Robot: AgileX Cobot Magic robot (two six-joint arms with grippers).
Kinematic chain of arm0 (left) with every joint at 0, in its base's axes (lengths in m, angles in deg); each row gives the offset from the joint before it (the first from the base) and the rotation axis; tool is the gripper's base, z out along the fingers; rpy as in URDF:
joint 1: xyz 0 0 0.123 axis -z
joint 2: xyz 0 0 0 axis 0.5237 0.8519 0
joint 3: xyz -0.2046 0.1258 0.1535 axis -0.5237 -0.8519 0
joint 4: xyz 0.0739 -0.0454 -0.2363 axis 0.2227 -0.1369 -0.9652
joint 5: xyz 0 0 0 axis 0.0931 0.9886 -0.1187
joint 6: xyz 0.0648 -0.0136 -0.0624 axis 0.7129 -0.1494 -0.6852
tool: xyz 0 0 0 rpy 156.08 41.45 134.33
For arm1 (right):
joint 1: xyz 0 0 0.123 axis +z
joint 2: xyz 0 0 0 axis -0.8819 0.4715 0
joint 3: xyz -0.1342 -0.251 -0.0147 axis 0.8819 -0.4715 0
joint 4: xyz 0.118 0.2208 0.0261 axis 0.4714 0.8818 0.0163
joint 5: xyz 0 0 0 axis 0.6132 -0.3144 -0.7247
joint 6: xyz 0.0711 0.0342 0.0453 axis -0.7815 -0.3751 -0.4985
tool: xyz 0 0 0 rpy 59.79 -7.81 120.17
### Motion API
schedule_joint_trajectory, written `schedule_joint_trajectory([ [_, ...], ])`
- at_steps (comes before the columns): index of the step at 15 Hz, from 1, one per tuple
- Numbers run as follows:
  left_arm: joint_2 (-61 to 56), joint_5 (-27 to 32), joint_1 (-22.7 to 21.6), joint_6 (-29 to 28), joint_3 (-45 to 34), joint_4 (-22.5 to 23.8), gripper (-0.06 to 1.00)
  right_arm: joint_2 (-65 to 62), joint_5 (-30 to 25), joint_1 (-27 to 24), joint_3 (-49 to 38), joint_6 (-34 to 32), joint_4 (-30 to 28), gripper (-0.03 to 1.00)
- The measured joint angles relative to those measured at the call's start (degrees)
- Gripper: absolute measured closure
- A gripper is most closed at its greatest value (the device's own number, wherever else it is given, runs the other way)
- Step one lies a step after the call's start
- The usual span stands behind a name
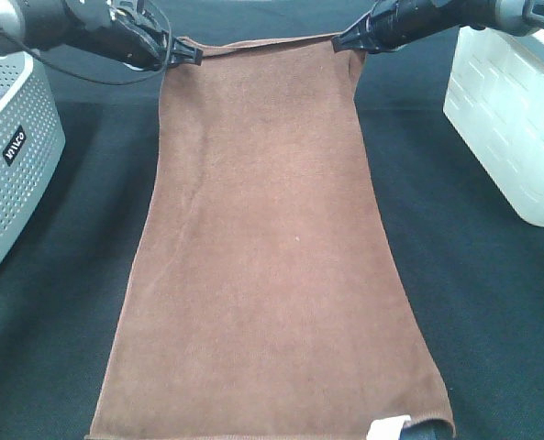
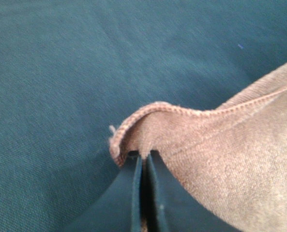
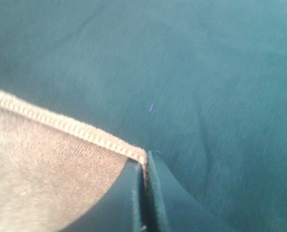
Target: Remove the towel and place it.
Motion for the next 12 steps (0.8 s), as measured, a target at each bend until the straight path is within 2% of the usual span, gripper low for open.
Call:
schedule_joint_trajectory([
  [6,2.6,-5.6,1.0,0.0,0.0,1.0,0.94,4.1,5.6,0.1,0.0,0.0,2.1,0.97],
  [12,7.3,-13.9,2.2,0.0,0.0,2.0,0.94,9.1,10.9,0.2,0.1,0.0,3.5,0.97],
])
